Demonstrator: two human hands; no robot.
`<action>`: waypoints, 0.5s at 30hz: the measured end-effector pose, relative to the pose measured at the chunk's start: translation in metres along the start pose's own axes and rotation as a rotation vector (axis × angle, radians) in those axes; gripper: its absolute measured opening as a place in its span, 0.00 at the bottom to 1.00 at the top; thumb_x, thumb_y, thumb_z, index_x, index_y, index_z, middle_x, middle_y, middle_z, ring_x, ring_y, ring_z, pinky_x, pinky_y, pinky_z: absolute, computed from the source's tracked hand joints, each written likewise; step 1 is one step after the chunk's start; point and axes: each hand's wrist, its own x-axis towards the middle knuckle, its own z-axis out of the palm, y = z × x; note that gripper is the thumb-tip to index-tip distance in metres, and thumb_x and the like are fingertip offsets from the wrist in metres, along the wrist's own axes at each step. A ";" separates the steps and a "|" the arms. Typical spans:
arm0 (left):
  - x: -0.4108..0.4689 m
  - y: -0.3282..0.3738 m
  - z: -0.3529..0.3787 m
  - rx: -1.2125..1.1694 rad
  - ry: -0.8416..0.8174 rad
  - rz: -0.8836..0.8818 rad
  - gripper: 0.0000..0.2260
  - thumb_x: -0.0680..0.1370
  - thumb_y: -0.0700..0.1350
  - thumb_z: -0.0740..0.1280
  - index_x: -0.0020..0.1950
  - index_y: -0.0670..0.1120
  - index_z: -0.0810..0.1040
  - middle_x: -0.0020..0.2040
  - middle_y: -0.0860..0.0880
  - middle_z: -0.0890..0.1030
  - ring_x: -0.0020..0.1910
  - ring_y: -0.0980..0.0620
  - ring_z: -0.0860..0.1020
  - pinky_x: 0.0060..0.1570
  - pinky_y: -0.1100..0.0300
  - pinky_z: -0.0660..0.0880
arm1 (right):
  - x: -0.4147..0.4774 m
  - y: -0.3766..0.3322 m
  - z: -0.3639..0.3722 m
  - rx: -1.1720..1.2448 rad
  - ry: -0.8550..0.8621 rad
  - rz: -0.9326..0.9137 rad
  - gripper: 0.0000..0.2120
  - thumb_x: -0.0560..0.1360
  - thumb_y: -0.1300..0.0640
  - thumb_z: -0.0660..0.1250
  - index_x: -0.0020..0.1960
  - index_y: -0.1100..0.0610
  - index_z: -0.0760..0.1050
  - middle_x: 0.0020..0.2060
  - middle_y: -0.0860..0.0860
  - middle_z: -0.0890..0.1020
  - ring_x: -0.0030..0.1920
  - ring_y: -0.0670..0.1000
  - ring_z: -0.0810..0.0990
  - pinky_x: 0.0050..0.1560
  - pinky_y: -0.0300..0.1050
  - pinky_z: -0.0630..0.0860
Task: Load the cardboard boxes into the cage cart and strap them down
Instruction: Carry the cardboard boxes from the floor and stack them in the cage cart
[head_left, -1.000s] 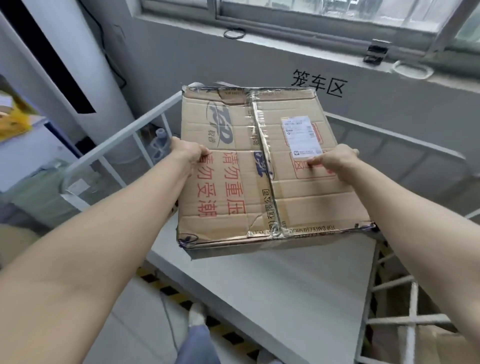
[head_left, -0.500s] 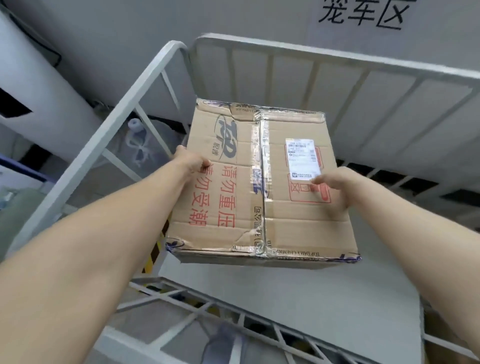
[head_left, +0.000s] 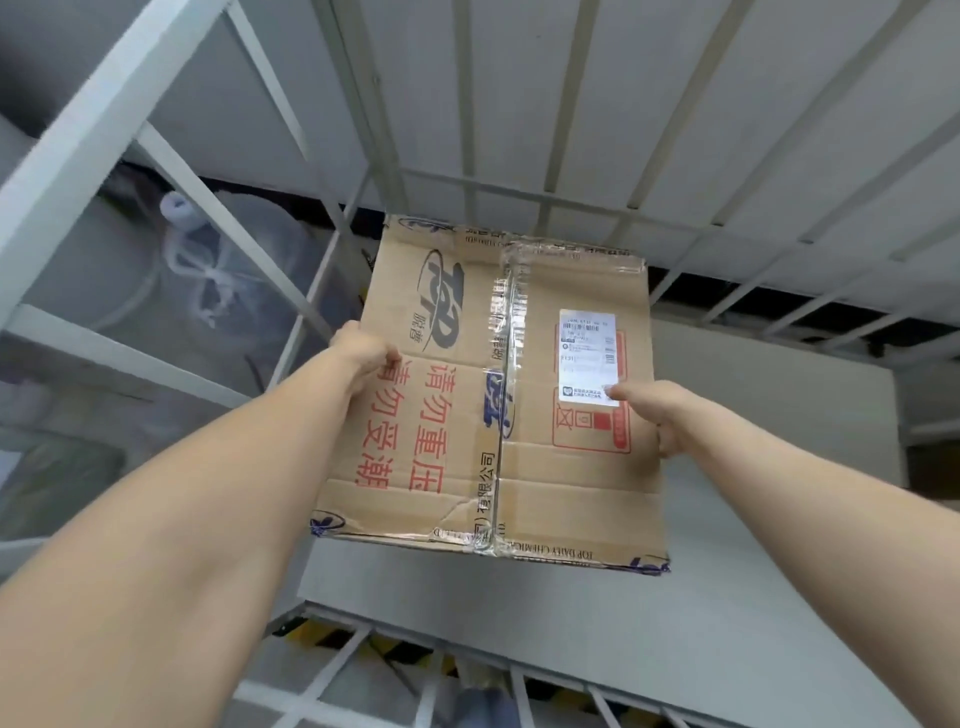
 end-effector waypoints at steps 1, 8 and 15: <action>0.009 -0.001 0.003 -0.010 0.002 -0.009 0.13 0.75 0.38 0.68 0.58 0.41 0.73 0.53 0.42 0.80 0.45 0.44 0.79 0.44 0.51 0.76 | 0.007 -0.002 0.004 -0.002 -0.008 0.008 0.30 0.77 0.48 0.65 0.74 0.59 0.61 0.74 0.57 0.63 0.72 0.62 0.63 0.71 0.61 0.61; 0.060 -0.008 0.028 -0.034 -0.012 -0.023 0.18 0.76 0.38 0.67 0.64 0.43 0.69 0.57 0.42 0.78 0.51 0.43 0.79 0.51 0.49 0.76 | 0.057 -0.005 0.025 -0.009 -0.004 0.009 0.27 0.79 0.51 0.64 0.74 0.61 0.62 0.75 0.57 0.62 0.74 0.60 0.60 0.72 0.57 0.57; 0.095 -0.026 0.062 -0.109 -0.092 -0.048 0.20 0.75 0.37 0.67 0.66 0.44 0.67 0.55 0.43 0.77 0.48 0.45 0.76 0.46 0.53 0.73 | 0.109 0.002 0.030 0.062 0.018 0.007 0.23 0.80 0.53 0.62 0.72 0.62 0.65 0.73 0.57 0.66 0.74 0.57 0.62 0.72 0.52 0.57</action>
